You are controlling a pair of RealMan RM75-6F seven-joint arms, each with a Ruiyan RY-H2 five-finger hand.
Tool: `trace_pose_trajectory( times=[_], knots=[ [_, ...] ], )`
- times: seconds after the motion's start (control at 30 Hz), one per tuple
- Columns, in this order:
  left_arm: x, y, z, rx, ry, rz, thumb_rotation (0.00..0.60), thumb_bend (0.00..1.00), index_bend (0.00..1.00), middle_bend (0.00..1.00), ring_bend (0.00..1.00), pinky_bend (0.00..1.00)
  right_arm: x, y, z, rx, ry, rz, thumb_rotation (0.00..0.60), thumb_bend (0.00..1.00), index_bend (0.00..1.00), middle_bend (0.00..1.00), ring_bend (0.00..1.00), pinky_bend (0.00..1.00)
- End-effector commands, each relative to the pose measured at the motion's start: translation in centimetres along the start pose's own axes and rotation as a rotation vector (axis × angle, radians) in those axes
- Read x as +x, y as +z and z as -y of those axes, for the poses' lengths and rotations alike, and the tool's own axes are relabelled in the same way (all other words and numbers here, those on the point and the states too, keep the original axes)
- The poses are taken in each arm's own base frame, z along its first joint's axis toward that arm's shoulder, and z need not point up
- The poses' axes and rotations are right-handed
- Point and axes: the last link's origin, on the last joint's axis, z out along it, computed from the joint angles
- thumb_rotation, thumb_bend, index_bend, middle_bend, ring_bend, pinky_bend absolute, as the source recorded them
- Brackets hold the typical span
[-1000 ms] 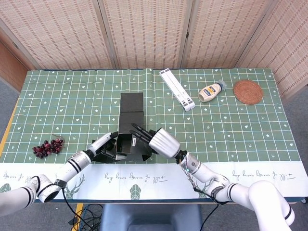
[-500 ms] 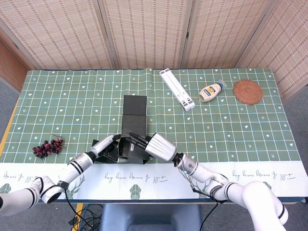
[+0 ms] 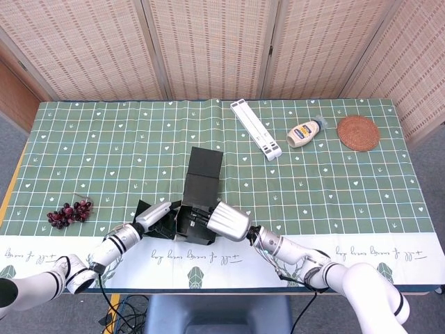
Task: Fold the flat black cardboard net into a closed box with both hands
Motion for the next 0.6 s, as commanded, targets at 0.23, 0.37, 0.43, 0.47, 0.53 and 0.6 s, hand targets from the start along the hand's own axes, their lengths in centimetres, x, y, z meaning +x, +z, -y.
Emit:
trace_pose_trajectory(
  times=[0.23, 0.37, 0.43, 0.47, 0.53, 0.6],
  knots=[
    [-0.04, 0.07, 0.05, 0.003, 0.004, 0.008, 0.600, 0.12, 0.18, 0.25, 0.64, 0.93, -0.27, -0.04, 0.05, 0.012, -0.005, 0.031, 0.600, 0.19, 0.16, 0.25, 0.73, 0.99],
    [-0.08, 0.13, 0.02, 0.004, 0.004, 0.011, 0.600, 0.12, 0.17, 0.24, 0.64, 0.93, -0.29, 0.01, 0.12, 0.027, -0.008, 0.047, 0.600, 0.21, 0.18, 0.26, 0.73, 0.99],
    [-0.11, 0.16, 0.02, 0.004, 0.004, 0.011, 0.600, 0.12, 0.17, 0.24, 0.64, 0.93, -0.32, 0.02, 0.23, 0.031, -0.005, 0.054, 0.600, 0.22, 0.20, 0.27, 0.73, 0.99],
    [-0.13, 0.18, 0.01, 0.004, 0.004, 0.012, 0.600, 0.12, 0.17, 0.24, 0.63, 0.93, -0.35, 0.04, 0.27, 0.034, -0.006, 0.059, 0.600, 0.23, 0.21, 0.27, 0.73, 0.99],
    [-0.16, 0.20, 0.01, 0.004, 0.004, 0.014, 0.600, 0.12, 0.16, 0.23, 0.63, 0.93, -0.36, 0.06, 0.36, 0.039, -0.008, 0.067, 0.600, 0.24, 0.21, 0.27, 0.73, 0.99],
    [-0.16, 0.21, 0.00, 0.004, 0.004, 0.014, 0.600, 0.12, 0.16, 0.22, 0.63, 0.93, -0.38, 0.04, 0.39, 0.043, -0.009, 0.074, 0.600, 0.25, 0.22, 0.27, 0.73, 0.99]
  ],
)
